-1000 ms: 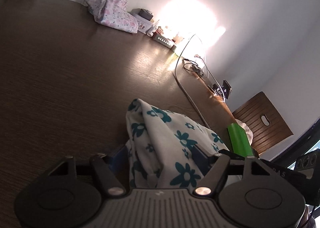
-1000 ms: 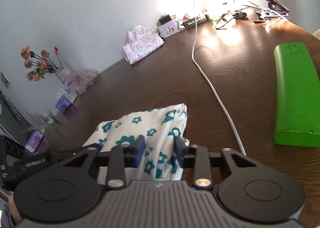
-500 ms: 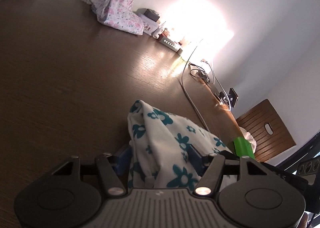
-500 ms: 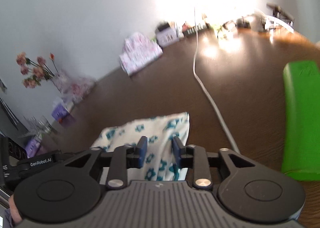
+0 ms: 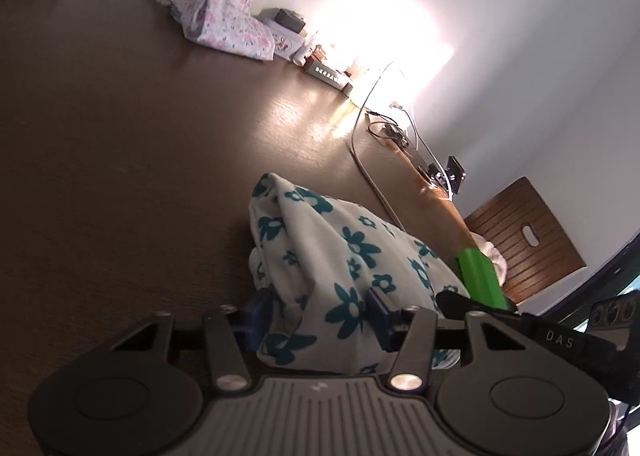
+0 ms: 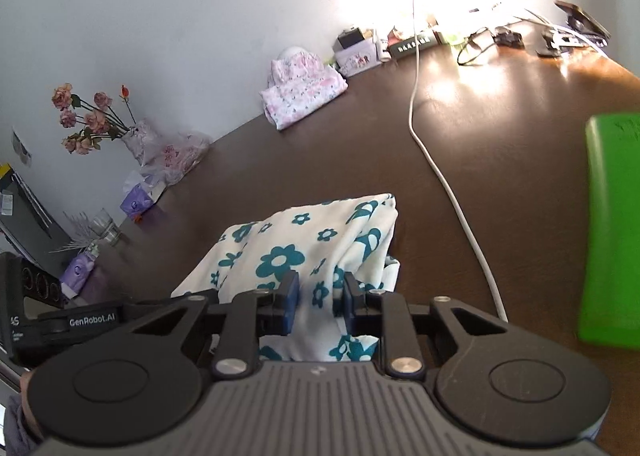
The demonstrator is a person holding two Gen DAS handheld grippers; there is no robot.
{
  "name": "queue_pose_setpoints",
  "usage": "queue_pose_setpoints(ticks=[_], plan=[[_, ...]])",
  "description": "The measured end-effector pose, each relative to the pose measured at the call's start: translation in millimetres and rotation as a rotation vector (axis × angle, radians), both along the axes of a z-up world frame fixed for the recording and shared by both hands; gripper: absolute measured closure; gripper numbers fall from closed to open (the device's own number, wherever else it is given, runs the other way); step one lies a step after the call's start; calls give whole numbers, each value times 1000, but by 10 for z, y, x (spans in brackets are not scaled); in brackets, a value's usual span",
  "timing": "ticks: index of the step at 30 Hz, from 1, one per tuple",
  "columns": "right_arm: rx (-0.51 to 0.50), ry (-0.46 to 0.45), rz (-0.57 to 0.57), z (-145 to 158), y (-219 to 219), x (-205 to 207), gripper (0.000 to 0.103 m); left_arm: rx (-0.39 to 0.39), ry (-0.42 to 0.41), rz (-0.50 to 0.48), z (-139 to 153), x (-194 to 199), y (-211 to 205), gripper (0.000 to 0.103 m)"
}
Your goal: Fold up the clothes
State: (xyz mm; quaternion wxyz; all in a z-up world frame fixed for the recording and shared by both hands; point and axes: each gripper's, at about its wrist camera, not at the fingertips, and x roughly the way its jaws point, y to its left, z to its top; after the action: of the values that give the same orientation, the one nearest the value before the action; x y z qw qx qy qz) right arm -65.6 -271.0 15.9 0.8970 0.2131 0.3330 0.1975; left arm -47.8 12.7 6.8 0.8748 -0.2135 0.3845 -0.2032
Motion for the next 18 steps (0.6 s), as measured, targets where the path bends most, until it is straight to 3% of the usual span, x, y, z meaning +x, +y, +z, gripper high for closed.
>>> queue_pose_setpoints(ticks=[3, 4, 6, 10, 12, 14, 15, 18], plan=[[-41, -20, 1, 44, 57, 154, 76, 18, -32, 10, -46, 142, -5, 51], [-76, -28, 18, 90, 92, 168, 74, 12, -28, 25, -52, 206, 13, 44], [-161, -66, 73, 188, 143, 110, 56, 37, -25, 61, 16, 246, 65, 36], [-260, -77, 177, 230, 225, -27, 51, 151, -132, -59, 206, 55, 58, 26], [-298, -77, 194, 173, 302, -16, 59, 176, -135, -99, 184, 39, 8, 30], [-310, -83, 179, 131, 339, 34, 65, 197, -118, -118, 115, 95, -57, 52], [-315, -86, 171, 128, 351, 86, 67, 208, -109, -127, 80, 123, -89, 56], [-337, -98, 153, 150, 383, 293, 68, 229, -111, -129, 51, 286, -146, 57]])
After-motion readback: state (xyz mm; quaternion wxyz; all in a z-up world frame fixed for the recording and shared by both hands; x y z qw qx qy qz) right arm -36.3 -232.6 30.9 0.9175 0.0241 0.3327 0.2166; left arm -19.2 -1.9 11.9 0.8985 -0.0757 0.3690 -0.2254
